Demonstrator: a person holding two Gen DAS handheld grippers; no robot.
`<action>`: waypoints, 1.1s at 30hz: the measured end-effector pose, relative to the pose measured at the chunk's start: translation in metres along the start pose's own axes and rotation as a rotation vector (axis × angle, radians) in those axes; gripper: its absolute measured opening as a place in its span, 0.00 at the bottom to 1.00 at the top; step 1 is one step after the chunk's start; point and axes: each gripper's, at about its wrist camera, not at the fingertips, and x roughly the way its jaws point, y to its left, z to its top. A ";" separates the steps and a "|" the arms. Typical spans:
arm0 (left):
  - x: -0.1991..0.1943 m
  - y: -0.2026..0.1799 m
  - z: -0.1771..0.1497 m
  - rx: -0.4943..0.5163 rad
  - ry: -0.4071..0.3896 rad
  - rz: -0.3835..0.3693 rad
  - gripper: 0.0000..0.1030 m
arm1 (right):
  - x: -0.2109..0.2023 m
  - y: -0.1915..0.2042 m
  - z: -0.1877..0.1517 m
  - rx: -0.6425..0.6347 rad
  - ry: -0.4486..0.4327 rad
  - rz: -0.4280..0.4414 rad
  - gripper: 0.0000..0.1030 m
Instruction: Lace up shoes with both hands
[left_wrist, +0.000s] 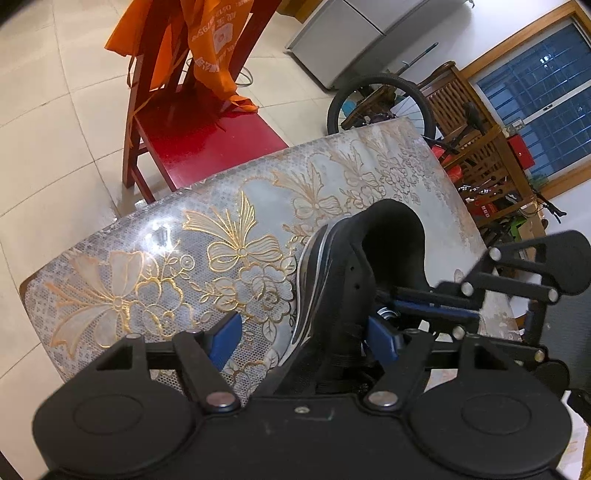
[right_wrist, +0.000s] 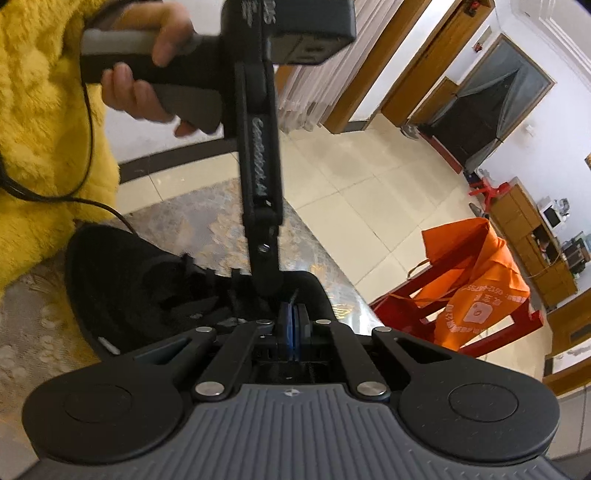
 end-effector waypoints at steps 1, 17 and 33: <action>0.001 0.000 0.000 -0.003 0.004 -0.002 0.69 | 0.003 -0.001 0.000 -0.001 0.004 0.002 0.00; 0.003 -0.002 -0.001 0.022 0.007 0.001 0.73 | 0.001 -0.002 0.006 0.034 -0.008 -0.006 0.04; 0.004 -0.001 -0.004 0.041 -0.010 -0.018 0.73 | 0.032 -0.007 0.028 -0.067 0.253 0.044 0.11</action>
